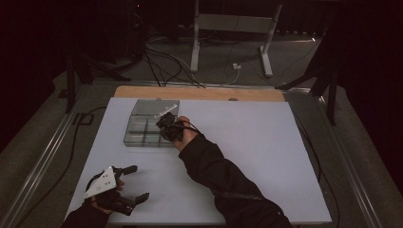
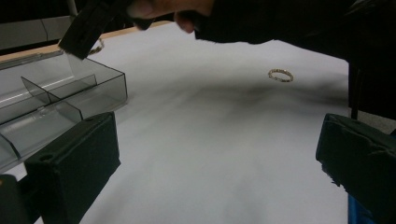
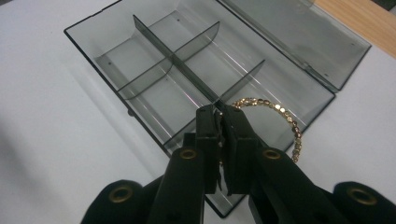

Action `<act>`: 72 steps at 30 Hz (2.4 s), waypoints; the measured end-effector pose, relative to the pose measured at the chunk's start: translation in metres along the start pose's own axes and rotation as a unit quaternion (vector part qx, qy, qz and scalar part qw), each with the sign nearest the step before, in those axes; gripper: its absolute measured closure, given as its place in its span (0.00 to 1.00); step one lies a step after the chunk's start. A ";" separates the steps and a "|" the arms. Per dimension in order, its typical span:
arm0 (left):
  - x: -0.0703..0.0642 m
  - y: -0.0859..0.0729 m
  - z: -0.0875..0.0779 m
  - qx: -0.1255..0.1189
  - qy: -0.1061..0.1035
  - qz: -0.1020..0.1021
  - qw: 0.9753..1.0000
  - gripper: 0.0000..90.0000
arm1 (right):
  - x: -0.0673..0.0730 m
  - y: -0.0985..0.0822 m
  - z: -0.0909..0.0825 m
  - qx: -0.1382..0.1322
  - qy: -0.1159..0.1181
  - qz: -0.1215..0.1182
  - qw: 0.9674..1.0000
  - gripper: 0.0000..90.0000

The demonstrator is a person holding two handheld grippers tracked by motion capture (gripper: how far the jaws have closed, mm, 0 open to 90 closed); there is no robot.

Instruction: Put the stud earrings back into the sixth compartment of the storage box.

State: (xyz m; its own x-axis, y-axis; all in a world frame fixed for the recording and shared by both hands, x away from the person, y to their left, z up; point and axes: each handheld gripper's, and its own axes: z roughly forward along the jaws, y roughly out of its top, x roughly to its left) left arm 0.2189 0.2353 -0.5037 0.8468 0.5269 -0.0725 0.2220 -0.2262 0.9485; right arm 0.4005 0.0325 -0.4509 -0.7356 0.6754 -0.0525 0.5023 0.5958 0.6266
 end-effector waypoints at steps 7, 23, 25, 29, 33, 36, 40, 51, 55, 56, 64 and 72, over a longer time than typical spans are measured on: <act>0.000 0.000 0.000 -0.002 0.000 -0.001 1.000 0.00 | 0.002 0.003 0.015 0.010 0.001 0.000 1.000 0.94; 0.000 0.000 0.000 -0.001 -0.001 -0.001 1.000 0.00 | -0.007 0.005 0.000 -0.011 0.045 0.006 0.999 0.50; 0.001 -0.001 0.000 0.001 -0.001 -0.003 1.000 0.00 | -0.008 0.005 -0.007 -0.019 0.051 0.005 0.999 0.44; 0.001 -0.001 0.000 0.001 -0.001 -0.001 1.000 0.00 | -0.010 0.004 -0.019 -0.022 0.061 0.006 0.998 0.34; 0.000 -0.001 0.000 0.002 -0.001 0.000 1.000 0.00 | -0.014 0.000 -0.031 -0.030 0.078 0.011 0.996 0.21; 0.000 -0.001 0.001 0.003 0.000 -0.002 1.000 0.00 | -0.015 -0.005 -0.038 -0.029 0.096 -0.005 0.995 0.15; 0.000 -0.001 0.001 0.003 0.000 0.001 1.000 0.00 | -0.018 -0.013 -0.049 -0.037 0.095 -0.005 0.995 0.16; 0.001 -0.001 0.001 0.003 0.001 0.000 1.000 0.00 | -0.039 -0.038 -0.078 -0.045 0.086 0.003 0.995 0.16; 0.000 -0.001 0.001 0.004 0.001 0.000 1.000 0.00 | -0.047 -0.049 -0.089 -0.044 0.079 0.006 0.996 0.16; 0.000 -0.001 0.001 0.003 0.001 0.000 1.000 0.00 | -0.049 -0.052 -0.091 -0.045 0.077 0.008 0.996 0.16; 0.000 -0.001 0.001 0.006 0.002 -0.002 1.000 0.00 | -0.064 -0.078 -0.111 -0.052 0.070 0.021 0.996 0.15; 0.000 0.000 0.001 0.005 0.001 0.001 1.000 0.00 | -0.072 -0.107 -0.123 -0.050 0.066 0.032 0.996 0.15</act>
State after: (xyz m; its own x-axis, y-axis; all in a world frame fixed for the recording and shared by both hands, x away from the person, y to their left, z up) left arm 0.2194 0.2341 -0.5045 0.8459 0.5288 -0.0696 0.2246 -0.2349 0.9457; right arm 0.3438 -0.1331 -0.4190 -0.7594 0.6445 0.0887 0.5079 0.5021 0.6999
